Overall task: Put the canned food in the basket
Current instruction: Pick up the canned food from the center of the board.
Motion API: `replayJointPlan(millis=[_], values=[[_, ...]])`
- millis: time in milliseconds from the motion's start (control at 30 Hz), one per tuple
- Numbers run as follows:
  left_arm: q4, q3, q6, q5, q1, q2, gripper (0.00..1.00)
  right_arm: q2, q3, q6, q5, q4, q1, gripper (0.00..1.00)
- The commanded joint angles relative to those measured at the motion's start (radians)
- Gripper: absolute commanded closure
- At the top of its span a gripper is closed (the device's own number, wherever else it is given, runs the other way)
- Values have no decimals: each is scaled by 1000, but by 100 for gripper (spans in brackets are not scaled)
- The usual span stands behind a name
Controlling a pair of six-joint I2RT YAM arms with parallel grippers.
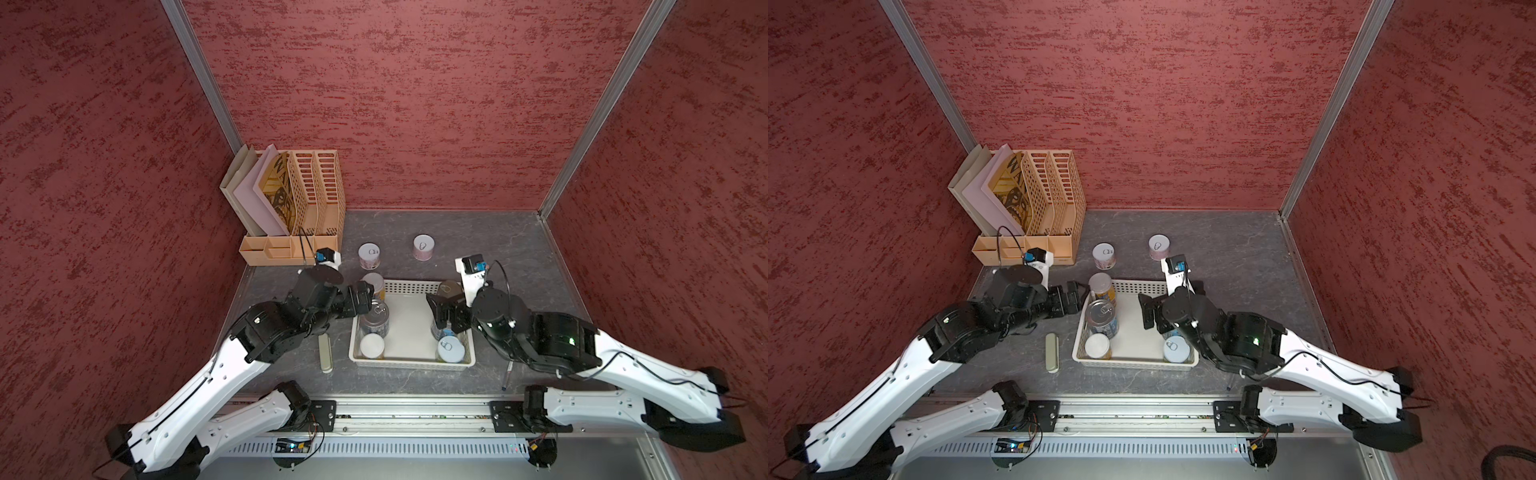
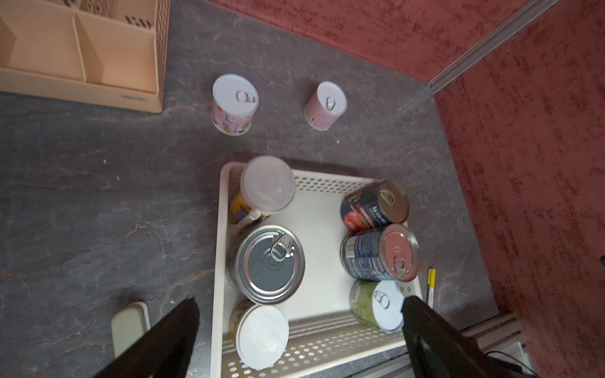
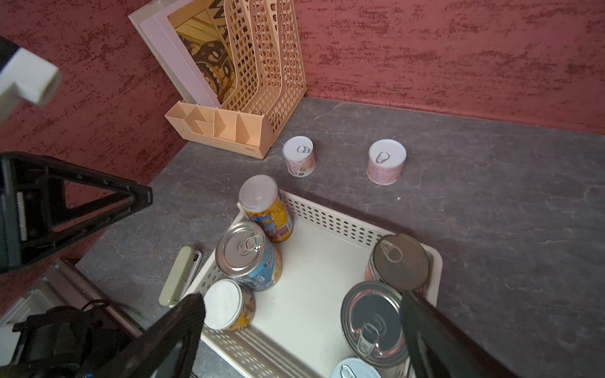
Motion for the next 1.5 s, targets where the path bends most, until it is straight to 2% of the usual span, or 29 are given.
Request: replayJointPlan(millis=[0, 100, 200, 267, 333, 400, 500, 600, 700, 900, 1200, 1467], values=[[71, 79, 62, -18, 68, 40, 0, 102, 99, -53, -19, 32, -111, 2], [120, 98, 76, -36, 165, 95, 0, 199, 137, -28, -186, 87, -265, 2], [204, 30, 105, -84, 236, 127, 5, 304, 183, -8, -284, 132, -401, 2], [268, -48, 117, -119, 286, 128, 5, 372, 216, -9, -314, 172, -475, 2], [302, -107, 106, -123, 335, 124, 0, 486, 272, -8, -347, 194, -547, 2], [327, -142, 110, -104, 361, 117, 0, 593, 338, -16, -388, 190, -604, 2], [359, -199, 102, -134, 389, 107, 0, 776, 457, -35, -419, 134, -669, 1], [400, -238, 91, -60, 437, 111, 0, 920, 562, -53, -420, 70, -715, 2], [449, -266, 95, 6, 462, 112, 0, 998, 604, -82, -497, 83, -751, 2], [422, -264, 69, -1, 477, 114, 0, 1111, 718, -112, -605, 43, -769, 2], [397, -246, 67, -3, 480, 137, 0, 1273, 869, -146, -665, -45, -769, 2], [400, -246, 65, 8, 481, 145, 0, 1371, 963, -158, -612, -126, -764, 2]])
